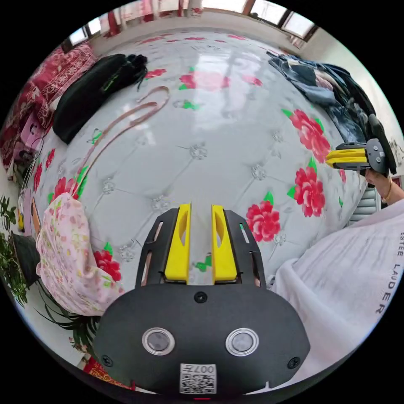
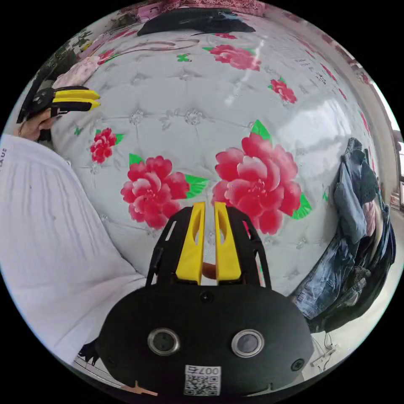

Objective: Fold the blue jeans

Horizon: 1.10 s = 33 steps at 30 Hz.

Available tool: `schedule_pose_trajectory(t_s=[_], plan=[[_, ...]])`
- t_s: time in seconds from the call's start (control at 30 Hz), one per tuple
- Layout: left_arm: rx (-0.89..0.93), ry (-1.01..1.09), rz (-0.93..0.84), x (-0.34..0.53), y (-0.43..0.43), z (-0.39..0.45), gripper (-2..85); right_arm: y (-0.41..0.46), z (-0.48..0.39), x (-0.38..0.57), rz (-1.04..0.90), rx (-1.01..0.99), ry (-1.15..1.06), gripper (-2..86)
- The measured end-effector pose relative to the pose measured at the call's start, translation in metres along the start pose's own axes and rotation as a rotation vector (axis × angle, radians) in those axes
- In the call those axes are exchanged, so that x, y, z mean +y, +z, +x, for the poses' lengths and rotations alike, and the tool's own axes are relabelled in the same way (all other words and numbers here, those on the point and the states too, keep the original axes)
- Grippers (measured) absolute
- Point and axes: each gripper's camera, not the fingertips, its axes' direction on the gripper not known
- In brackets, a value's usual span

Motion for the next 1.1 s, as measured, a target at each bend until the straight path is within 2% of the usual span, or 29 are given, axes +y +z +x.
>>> schedule_pose_trajectory(t_s=[0.07,0.17,0.23,0.4,0.57,0.63,0.77,0.83,0.9,0.93,1.0,1.1], plan=[[0.003,0.054,-0.016,-0.011,0.02,0.043,6.7,0.015,-0.019,0.014,-0.034,-0.048,-0.007,1.3],[-0.068,0.112,-0.047,-0.03,0.049,0.092,6.4,0.015,-0.039,0.033,0.126,-0.008,0.091,0.8],[-0.103,0.103,-0.055,-0.04,0.068,0.11,5.9,0.013,-0.041,0.036,0.139,0.003,0.082,0.7],[-0.133,0.076,-0.056,-0.056,0.101,0.133,5.2,0.006,-0.008,0.046,0.18,-0.174,0.097,0.5],[-0.17,0.09,-0.085,-0.077,0.132,0.154,3.8,0.004,0.004,0.065,0.279,-0.217,0.061,0.3],[-0.122,0.022,-0.095,-0.087,0.143,0.147,3.3,0.005,0.015,0.072,0.304,-0.281,0.125,0.3],[-0.159,0.082,-0.128,-0.102,0.161,0.159,3.0,0.011,0.068,0.089,0.321,-0.504,0.265,1.1],[-0.154,0.03,-0.151,-0.114,0.17,0.159,3.0,0.002,0.106,0.112,0.368,-0.393,0.384,2.5],[-0.155,-0.01,-0.157,-0.12,0.176,0.158,3.1,-0.014,0.172,0.158,0.405,-0.171,0.552,5.0],[-0.163,-0.028,-0.159,-0.123,0.18,0.16,3.2,-0.016,0.191,0.17,0.399,-0.12,0.598,5.7],[-0.166,-0.077,-0.158,-0.127,0.184,0.159,3.4,-0.018,0.274,0.227,0.31,0.06,0.84,8.4],[-0.164,-0.16,-0.165,-0.135,0.19,0.156,3.5,-0.003,0.353,0.291,0.2,0.076,1.05,9.7]])
